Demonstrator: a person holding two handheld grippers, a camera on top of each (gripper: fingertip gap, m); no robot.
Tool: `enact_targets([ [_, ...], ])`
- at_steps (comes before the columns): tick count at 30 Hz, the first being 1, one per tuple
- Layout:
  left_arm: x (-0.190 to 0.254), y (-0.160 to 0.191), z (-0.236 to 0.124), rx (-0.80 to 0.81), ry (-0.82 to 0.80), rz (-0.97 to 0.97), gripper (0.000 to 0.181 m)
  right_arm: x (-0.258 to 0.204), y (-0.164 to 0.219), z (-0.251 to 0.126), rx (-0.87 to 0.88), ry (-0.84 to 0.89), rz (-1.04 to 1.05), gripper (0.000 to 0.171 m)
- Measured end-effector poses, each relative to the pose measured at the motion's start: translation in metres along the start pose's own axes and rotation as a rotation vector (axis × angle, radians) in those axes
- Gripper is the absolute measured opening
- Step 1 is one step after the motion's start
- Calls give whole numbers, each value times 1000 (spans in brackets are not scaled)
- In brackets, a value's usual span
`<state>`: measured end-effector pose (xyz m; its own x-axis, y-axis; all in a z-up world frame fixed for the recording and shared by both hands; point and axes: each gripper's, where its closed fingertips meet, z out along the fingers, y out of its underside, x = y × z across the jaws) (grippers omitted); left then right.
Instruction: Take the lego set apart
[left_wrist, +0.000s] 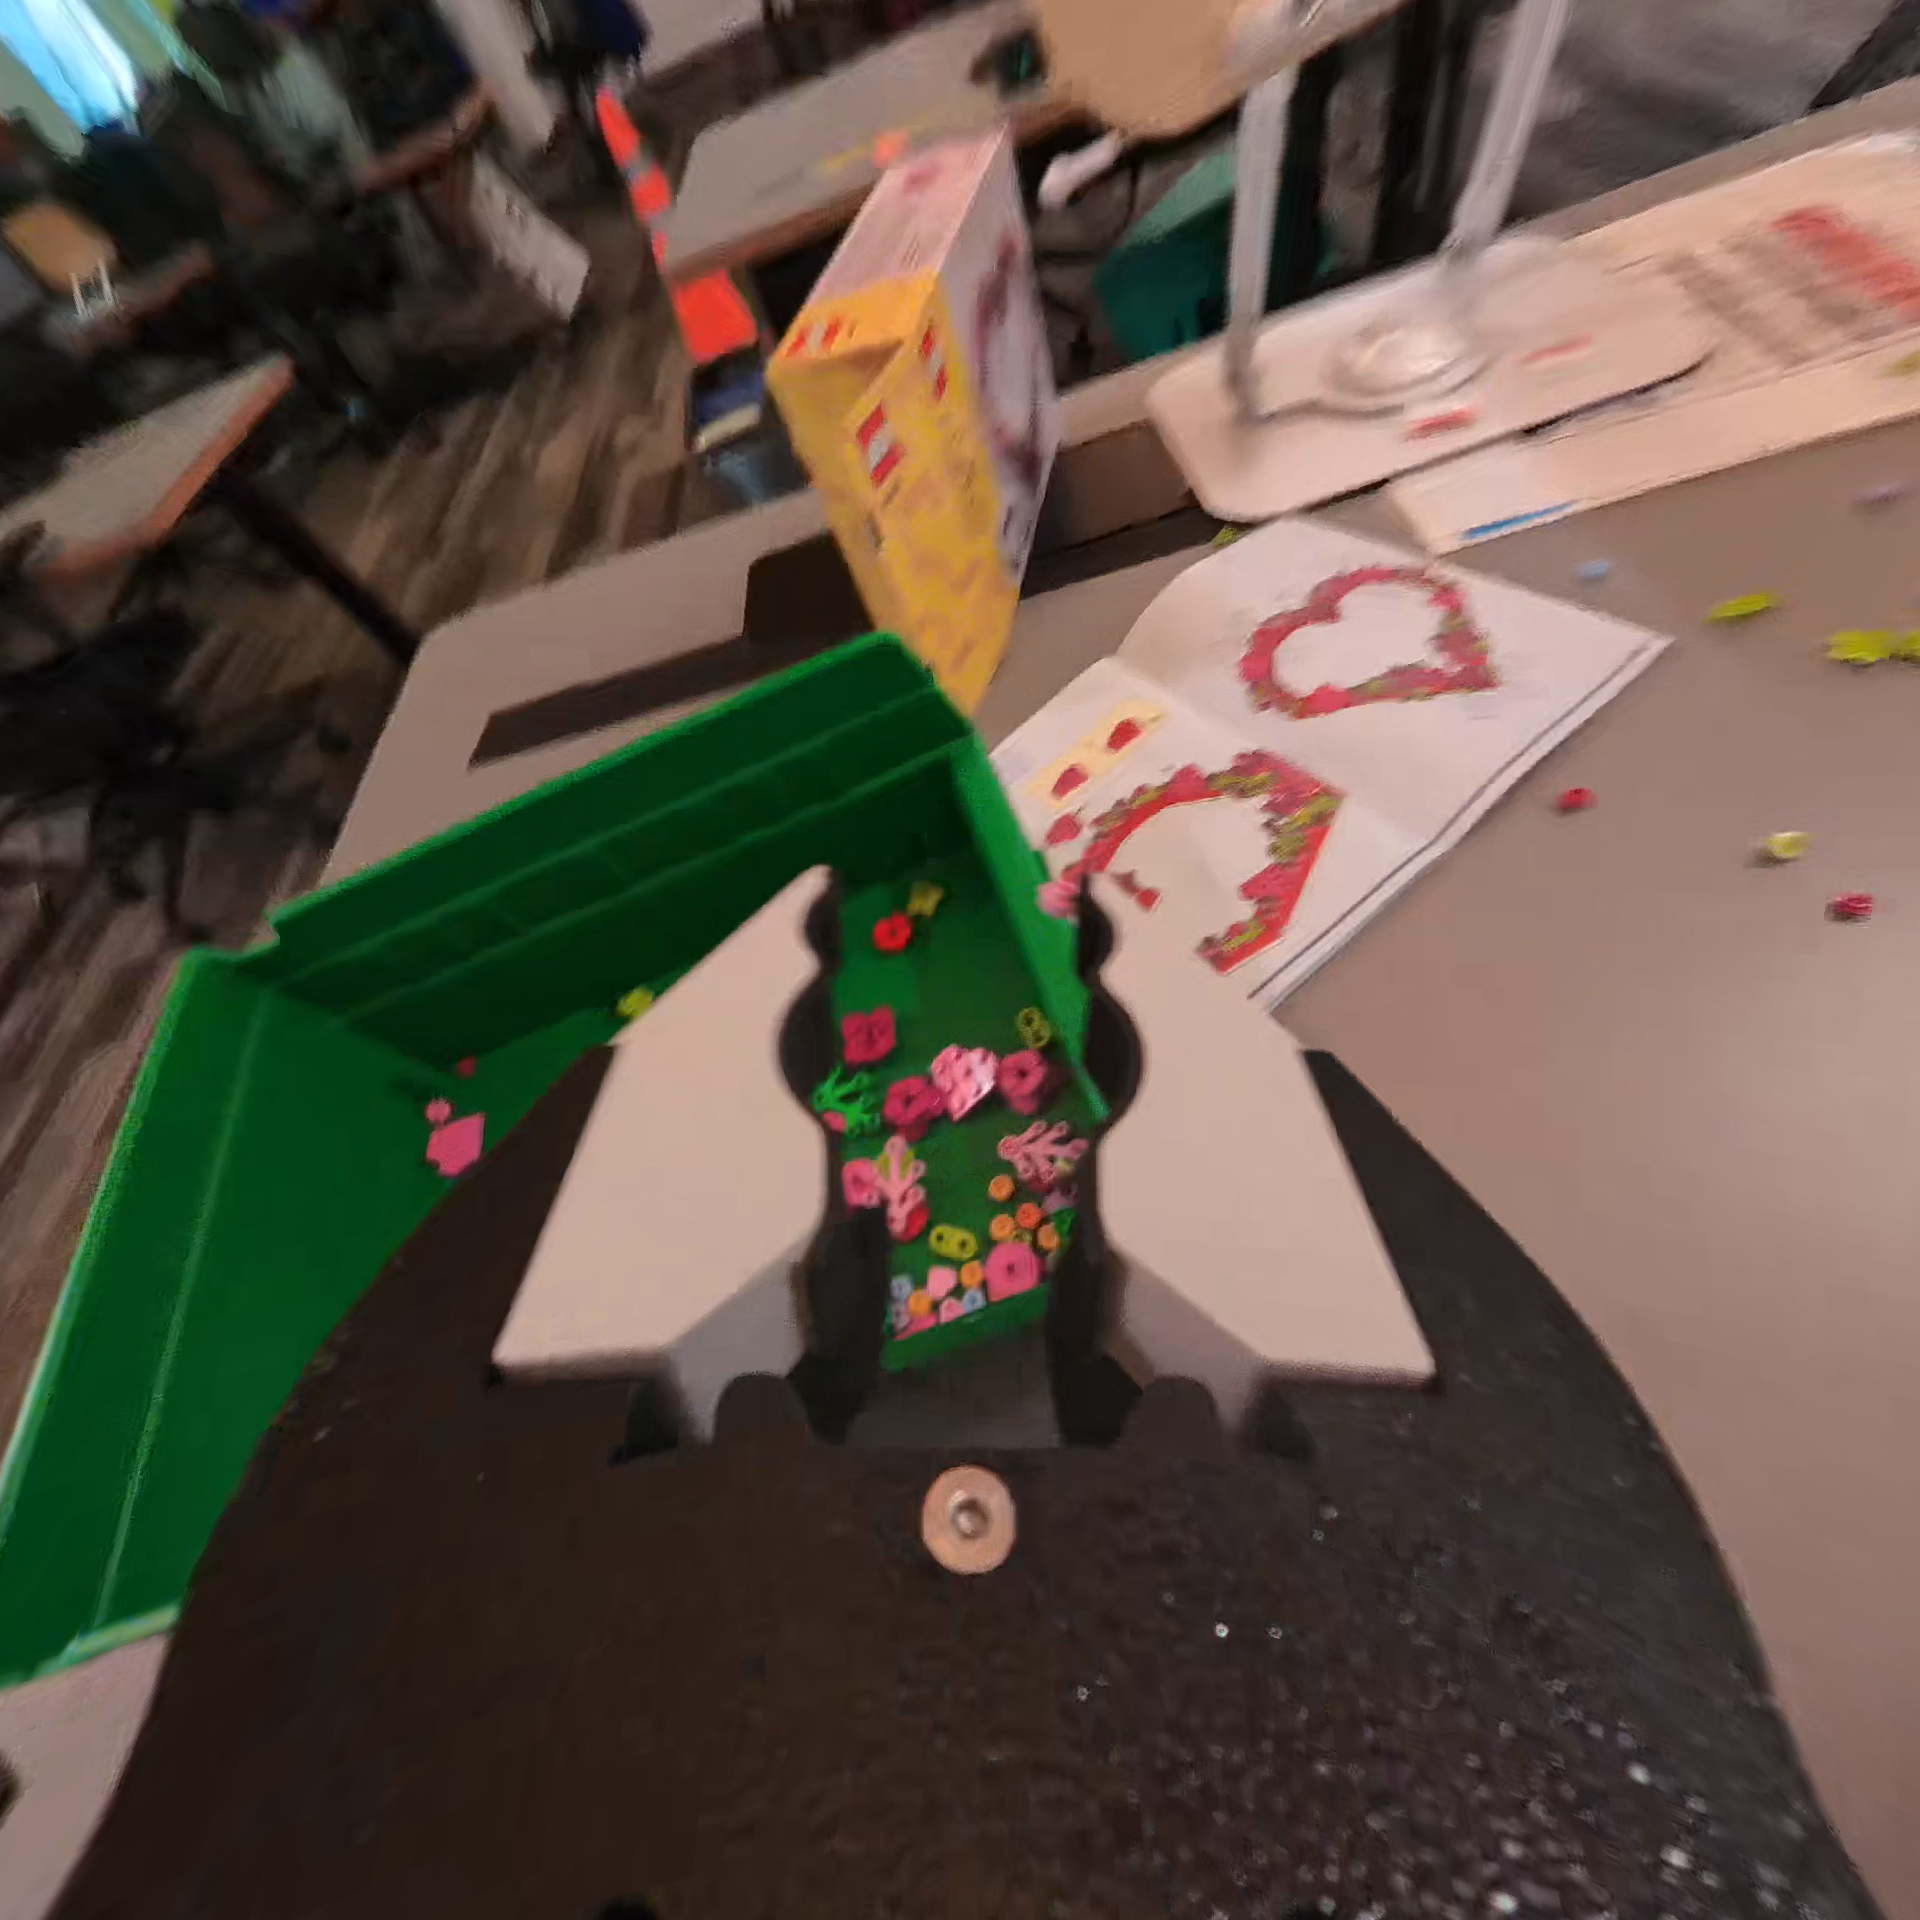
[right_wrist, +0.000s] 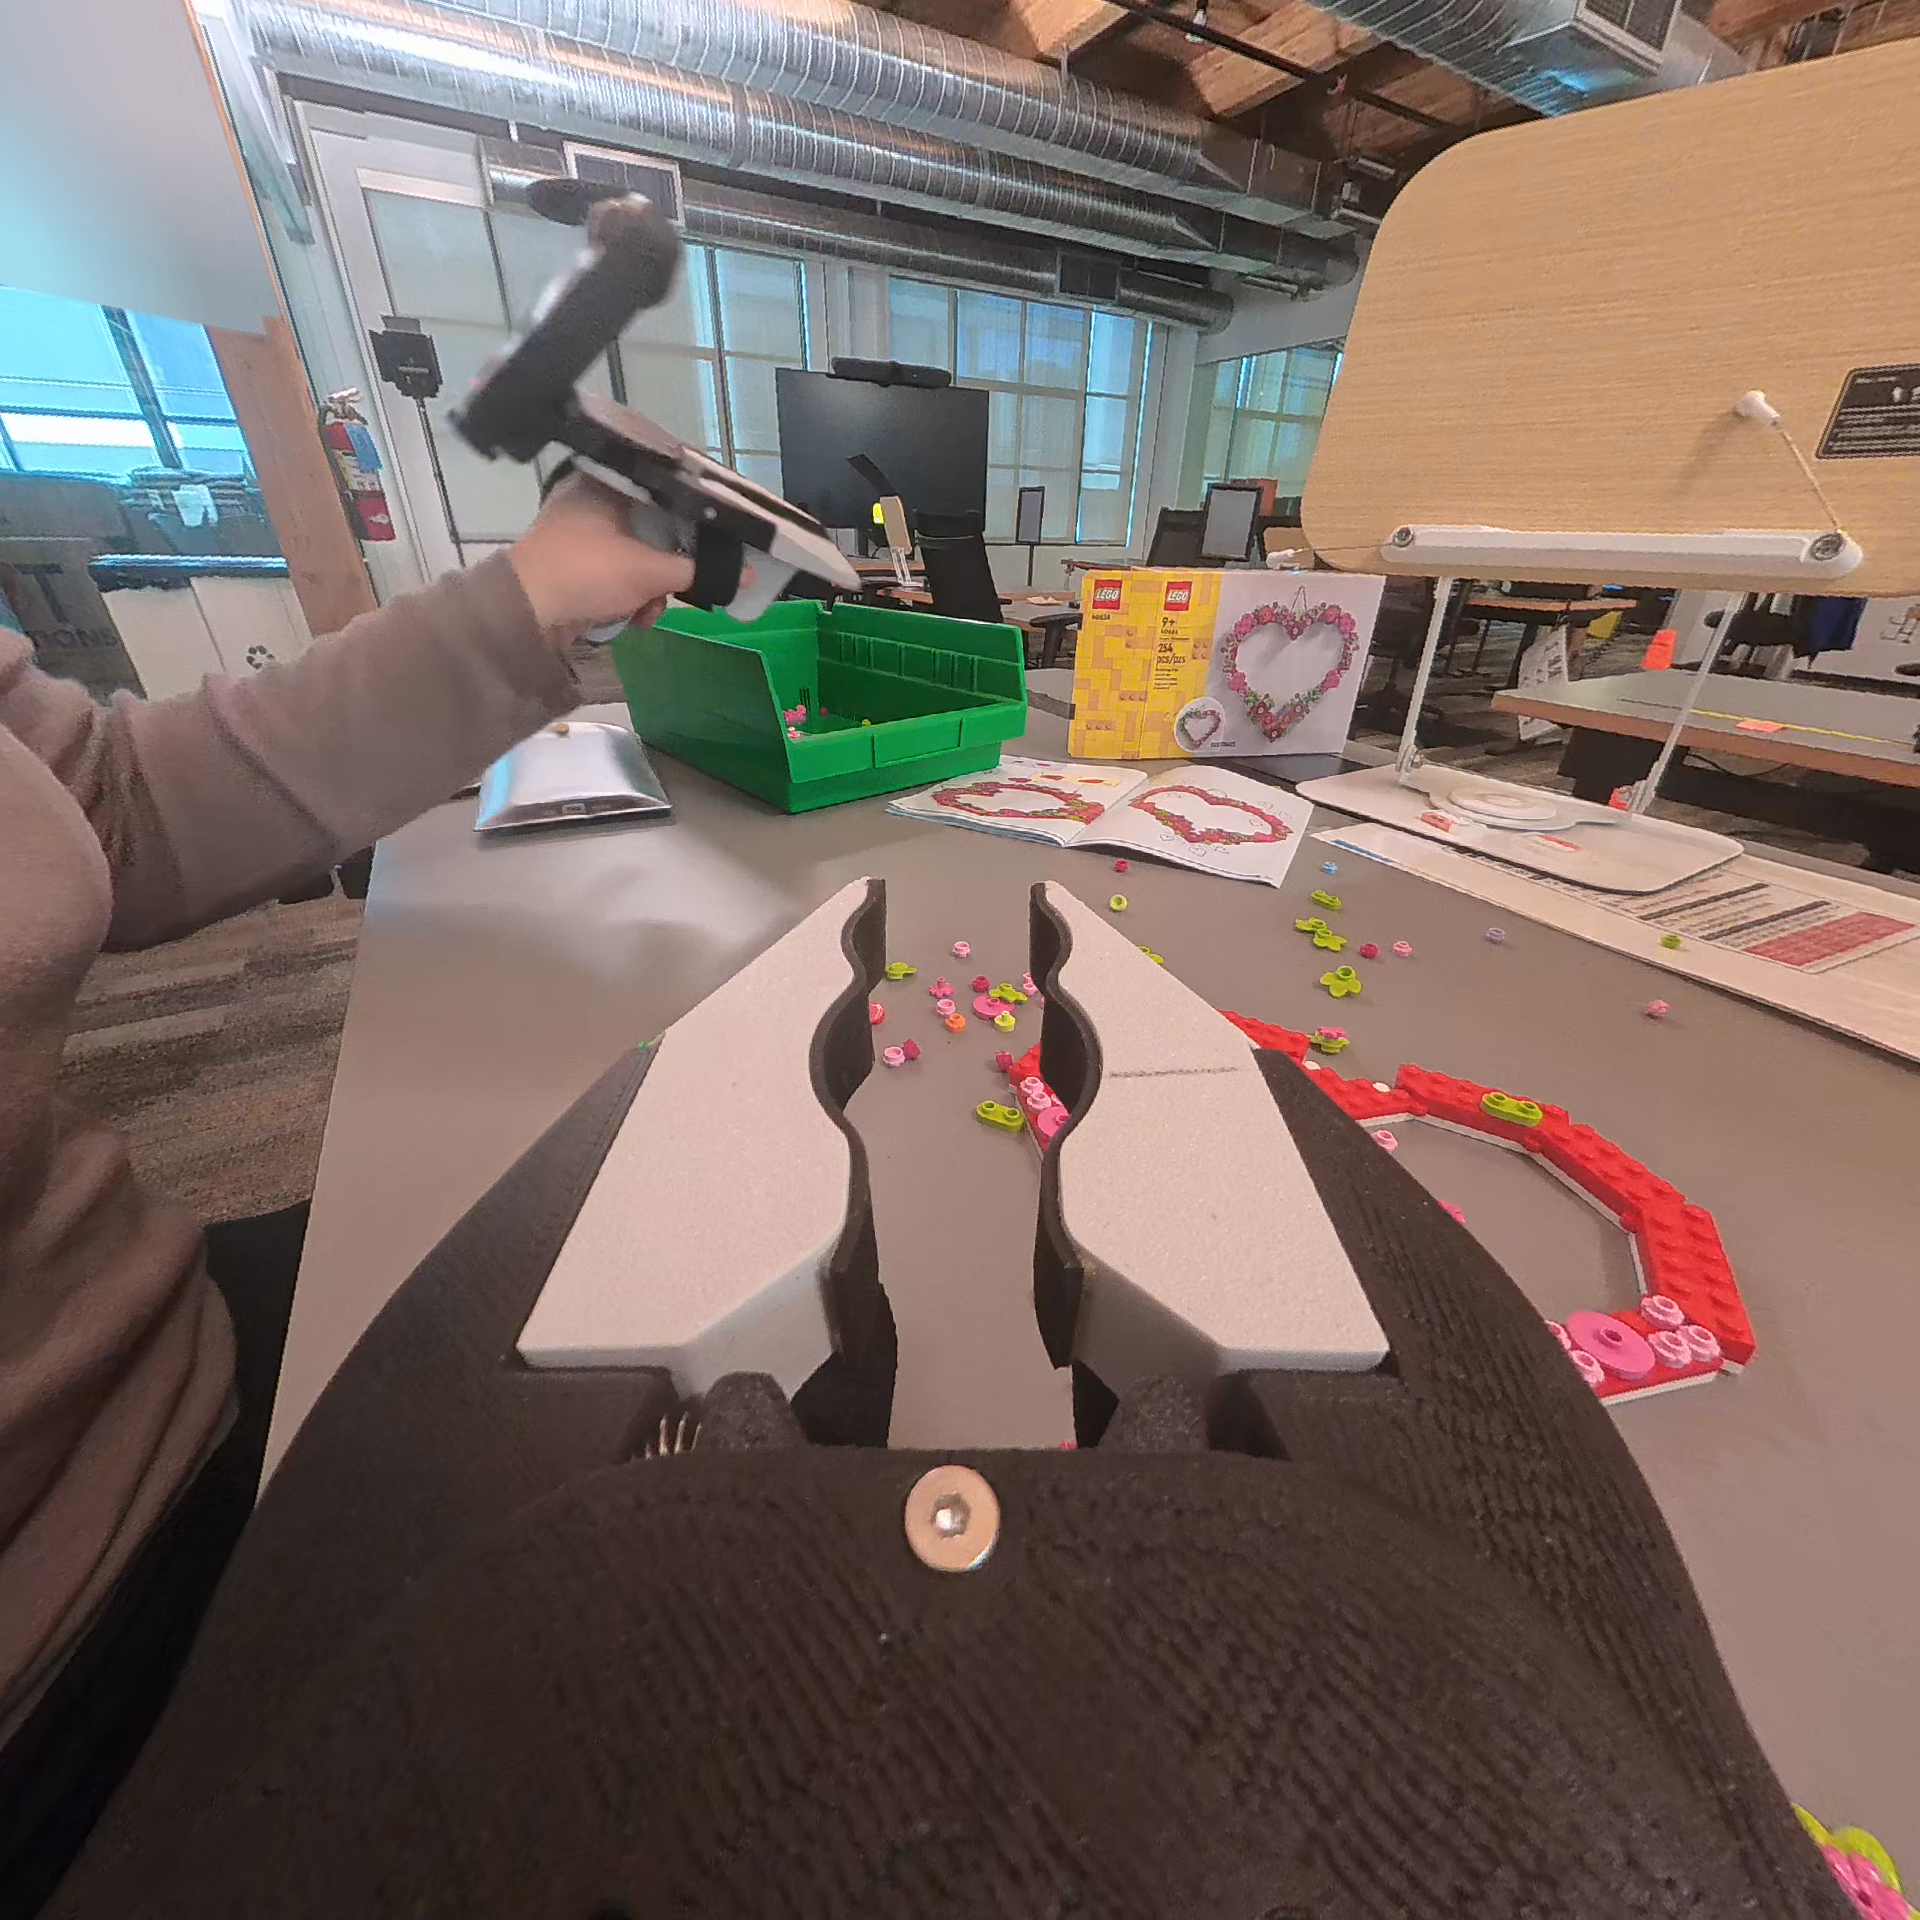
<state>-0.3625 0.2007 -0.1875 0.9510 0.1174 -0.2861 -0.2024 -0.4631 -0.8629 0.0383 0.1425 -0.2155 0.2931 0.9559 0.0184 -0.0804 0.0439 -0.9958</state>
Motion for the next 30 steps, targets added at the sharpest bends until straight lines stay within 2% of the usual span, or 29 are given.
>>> enact_targets([
  [1, -5, 7, 6, -56, 2, -16, 53, 0, 0, 0, 0, -1, -1, 26],
  [4, -14, 14, 16, -109, -2, -59, 70, 0, 0, 0, -1, 0, -2, 26],
  [7, -8, 14, 20, -121, 21, -69, 78, 0, 0, 0, -1, 1, -1, 26],
  [11, 47, -20, 10, 99, 163, 19, 72, 1, 0, 0, 0, 2, 1, 26],
  [14, 72, -33, 3, 229, 158, 123, 62, 1, 0, 0, 2, 4, 0, 26],
  [16, 84, -37, -2, 282, 183, 122, 54, 1, -1, -1, 4, 9, -5, 26],
  [19, 114, -42, -9, 361, 322, 85, 45, 1, -1, -1, 4, 16, -17, 26],
  [22, 165, -33, -10, 389, 487, 125, 42, 4, -2, -2, 10, 44, -49, 26],
  [26, 223, -14, -1, 426, 632, 187, 40, 10, -2, -3, 5, 110, -112, 26],
  [30, 249, -13, 4, 478, 748, 125, 40, 17, 0, -4, -14, 169, -151, 25],
])
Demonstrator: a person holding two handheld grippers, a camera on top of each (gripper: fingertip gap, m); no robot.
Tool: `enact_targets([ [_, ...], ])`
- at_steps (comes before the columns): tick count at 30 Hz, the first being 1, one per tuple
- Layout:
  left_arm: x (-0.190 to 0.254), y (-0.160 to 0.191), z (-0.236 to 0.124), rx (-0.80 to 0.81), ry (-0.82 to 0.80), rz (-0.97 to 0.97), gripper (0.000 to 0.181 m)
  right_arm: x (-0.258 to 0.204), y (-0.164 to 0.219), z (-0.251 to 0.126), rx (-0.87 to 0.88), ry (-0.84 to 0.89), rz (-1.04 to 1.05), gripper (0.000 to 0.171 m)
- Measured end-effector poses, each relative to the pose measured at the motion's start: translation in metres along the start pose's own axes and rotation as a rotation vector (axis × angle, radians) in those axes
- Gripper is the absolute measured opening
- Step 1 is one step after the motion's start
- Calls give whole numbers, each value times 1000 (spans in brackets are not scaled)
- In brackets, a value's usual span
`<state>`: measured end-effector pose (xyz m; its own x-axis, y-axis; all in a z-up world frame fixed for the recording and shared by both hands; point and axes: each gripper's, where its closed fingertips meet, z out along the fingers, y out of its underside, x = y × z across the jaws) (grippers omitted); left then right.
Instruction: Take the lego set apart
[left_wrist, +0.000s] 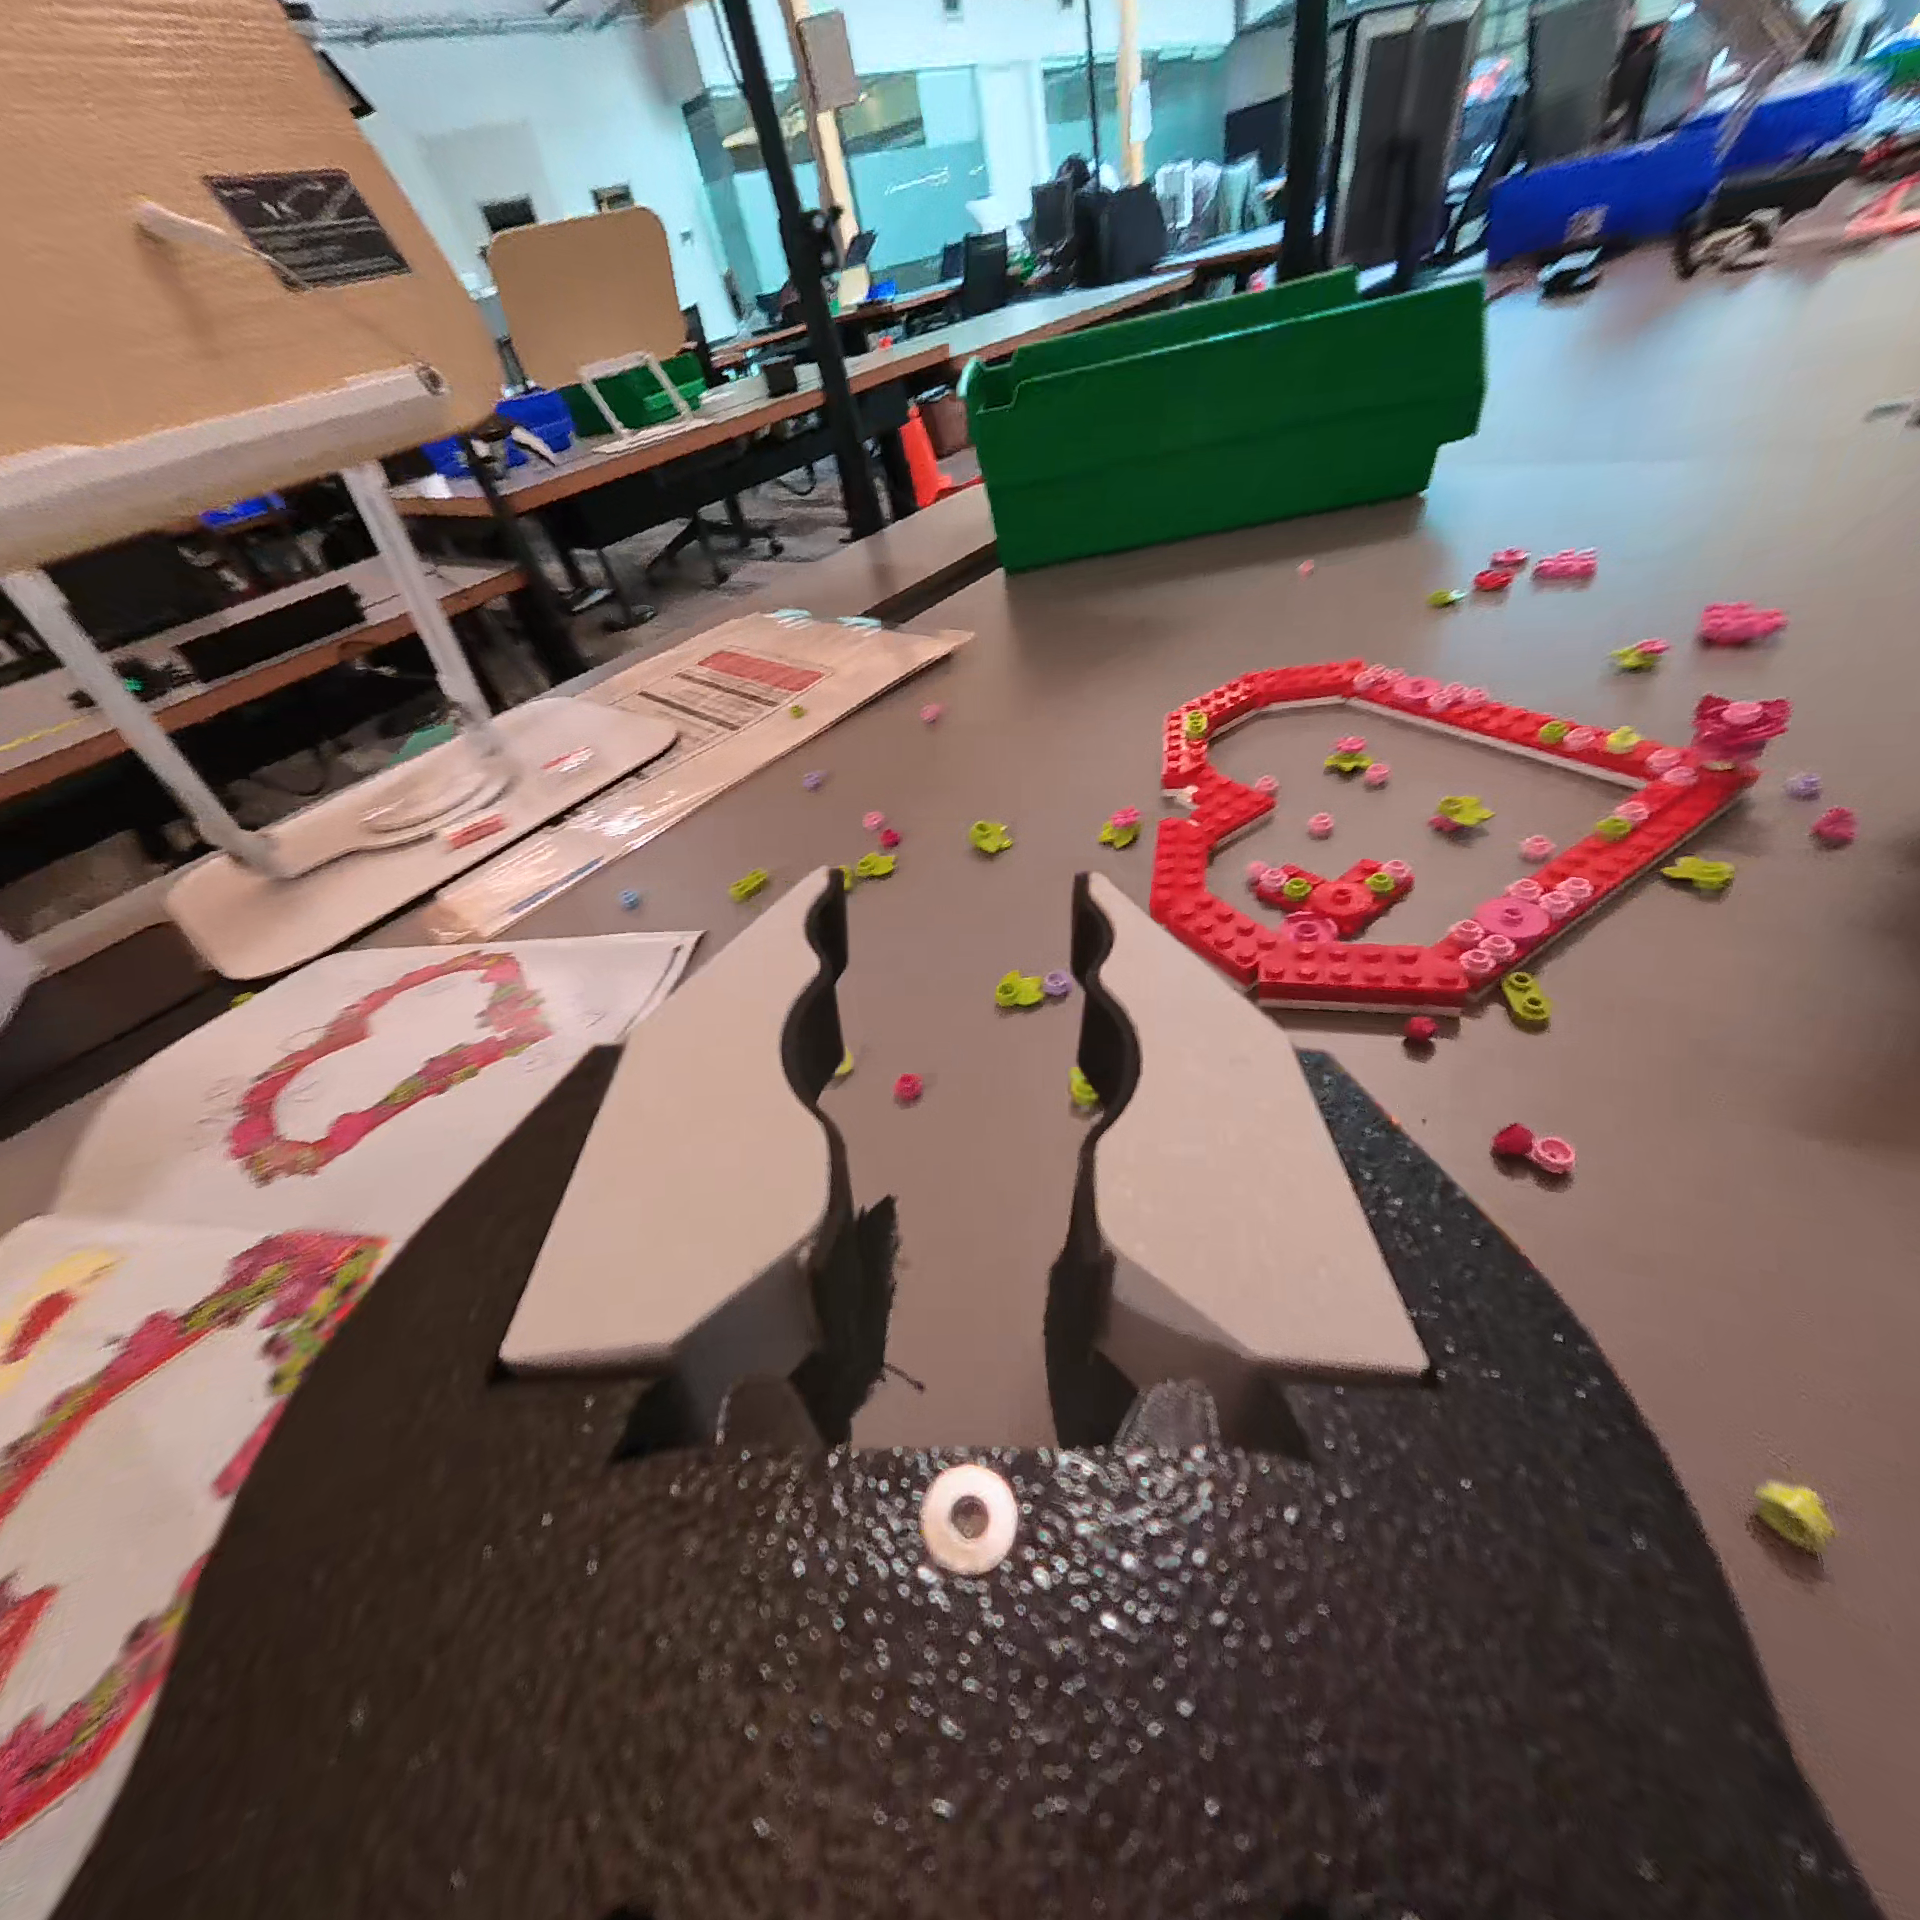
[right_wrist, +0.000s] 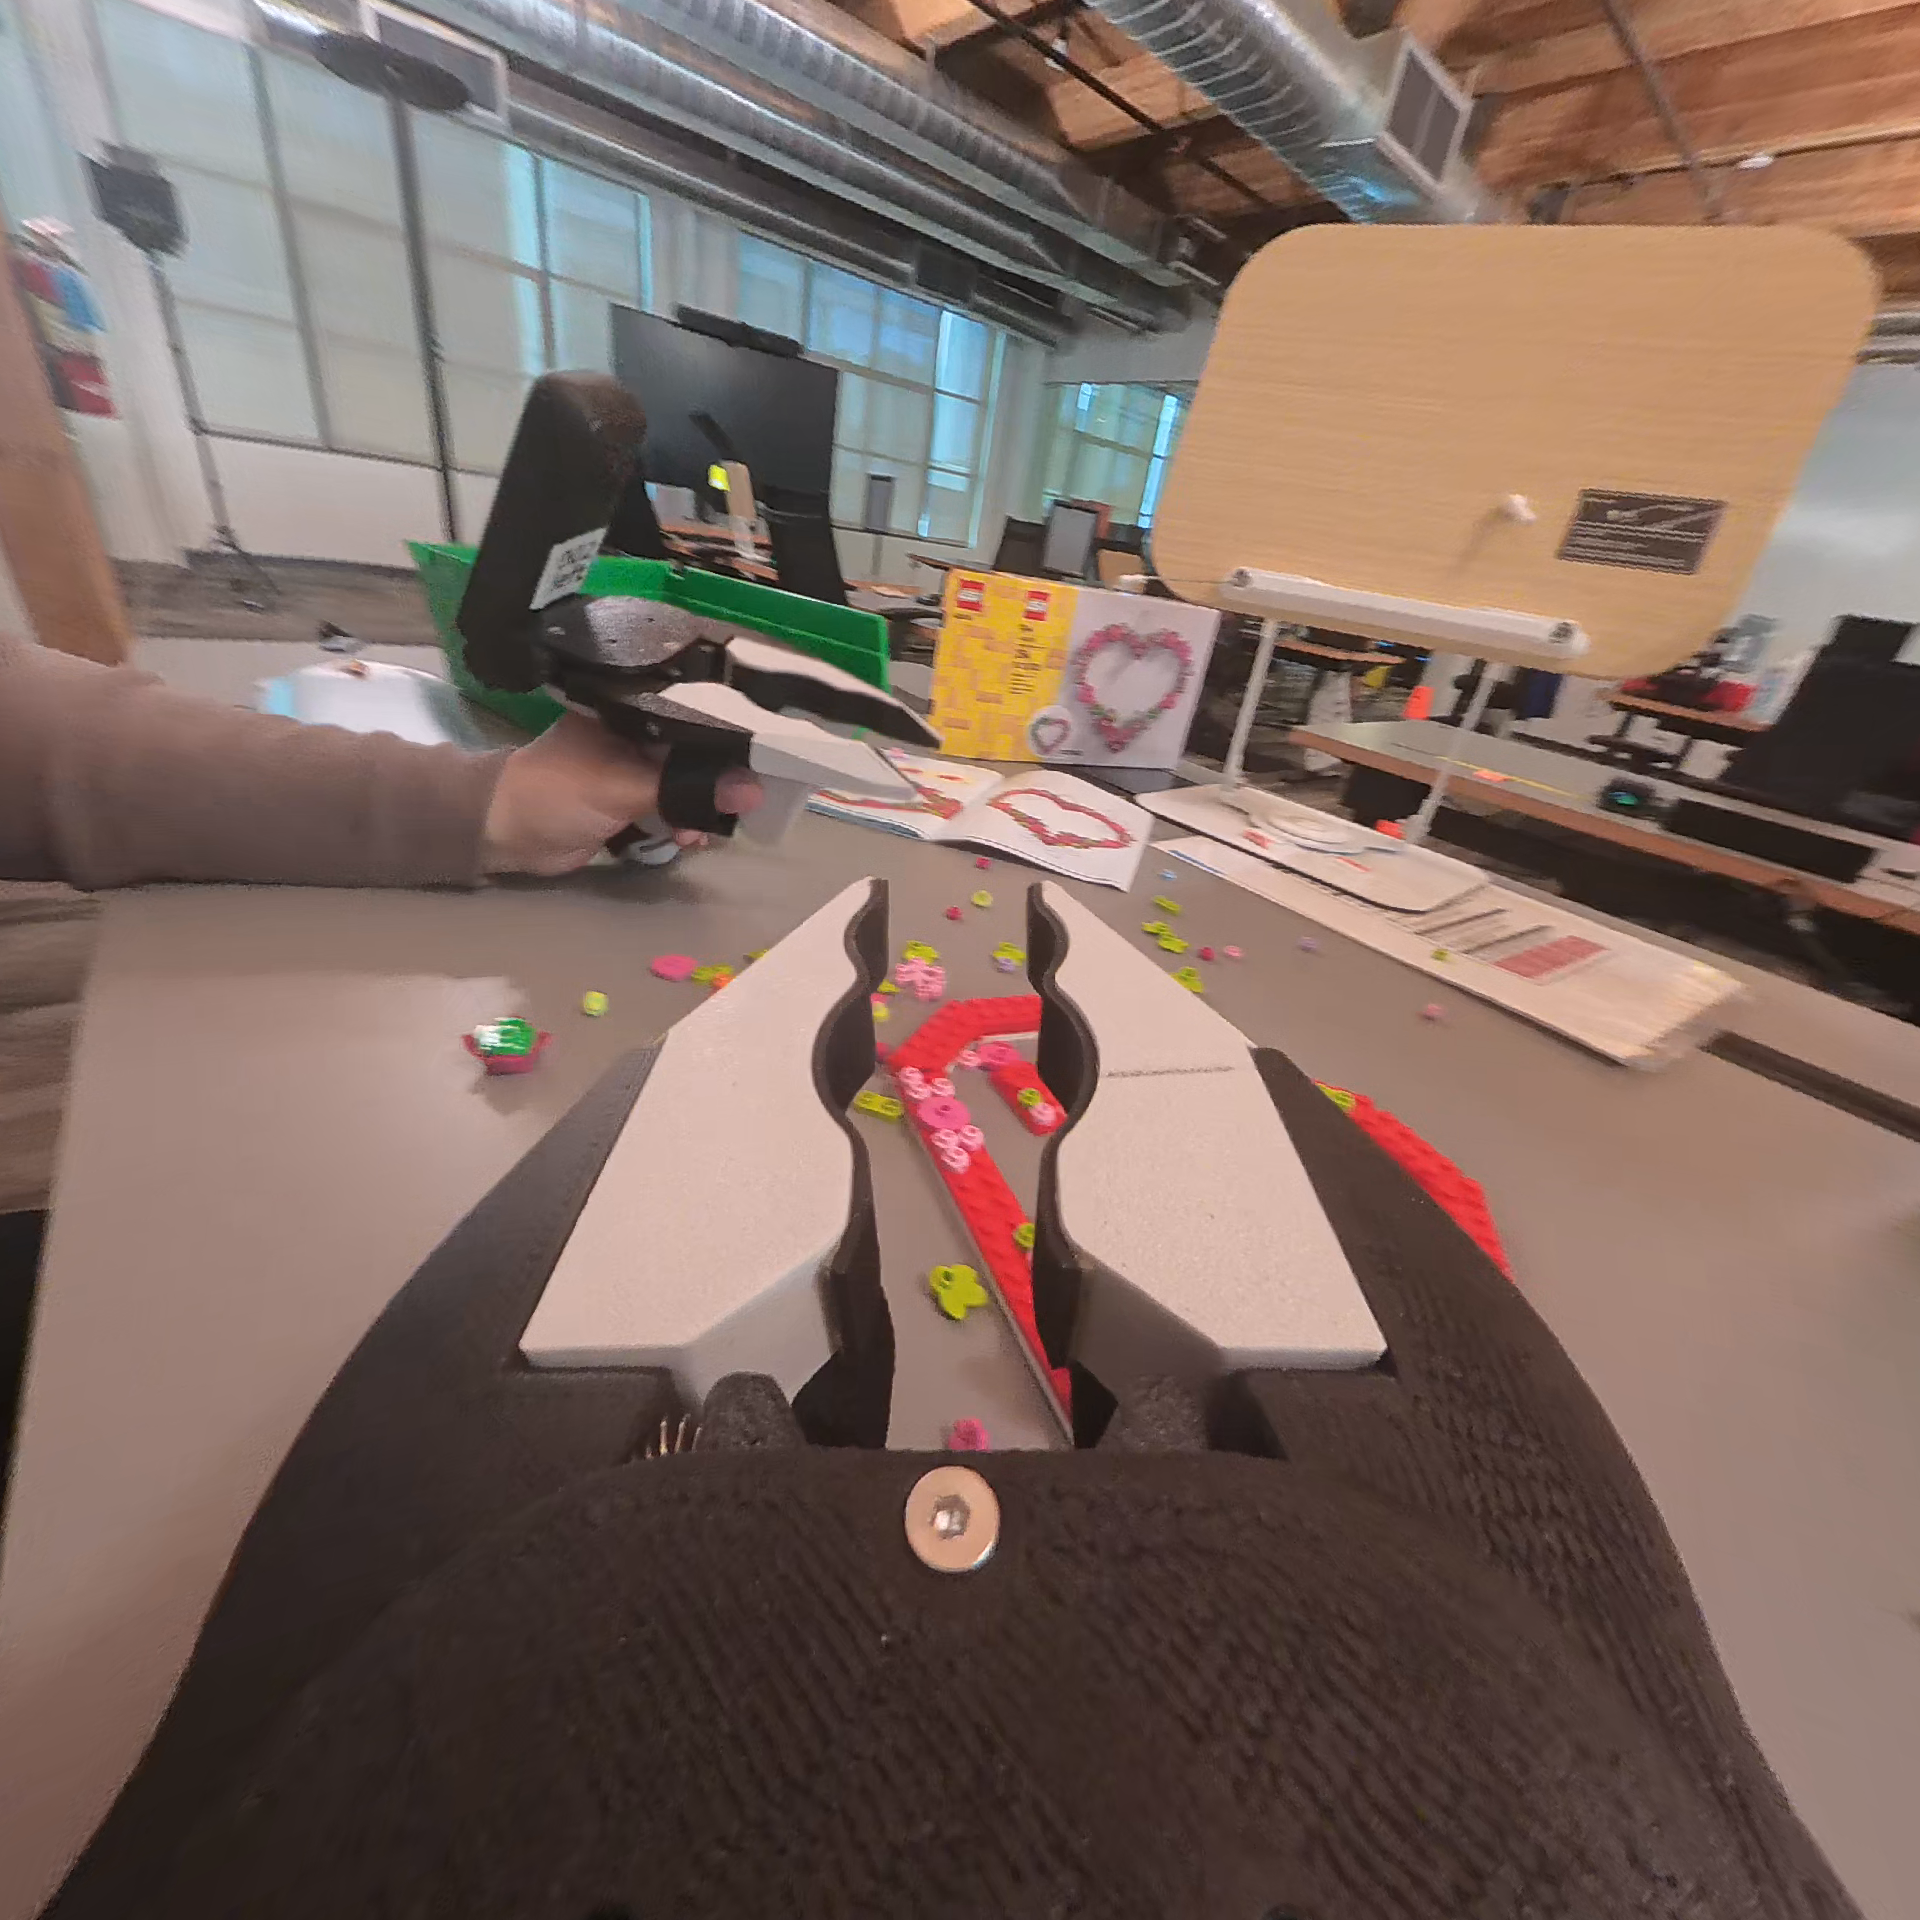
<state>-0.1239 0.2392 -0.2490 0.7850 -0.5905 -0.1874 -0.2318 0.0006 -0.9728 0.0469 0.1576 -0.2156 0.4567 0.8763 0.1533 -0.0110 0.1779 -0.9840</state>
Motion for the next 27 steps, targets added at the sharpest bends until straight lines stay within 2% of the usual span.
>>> enact_targets([
  [2, -3, 0, 1, -2, 11, -23, 33, 6, 2, 0, -11, 43, -21, 24],
  [5, -14, -3, -6, 39, -17, -77, 33, 16, 4, 0, -26, 112, -42, 23],
  [11, -35, -6, -22, 94, -42, -71, 12, 28, 8, -1, -60, 199, -87, 21],
  [21, -106, 9, -25, 44, -246, 6, 5, 44, 10, -3, -89, 310, -142, 18],
  [27, -161, 16, -55, 64, -442, -78, 2, 40, 8, -4, -84, 305, -161, 17],
])
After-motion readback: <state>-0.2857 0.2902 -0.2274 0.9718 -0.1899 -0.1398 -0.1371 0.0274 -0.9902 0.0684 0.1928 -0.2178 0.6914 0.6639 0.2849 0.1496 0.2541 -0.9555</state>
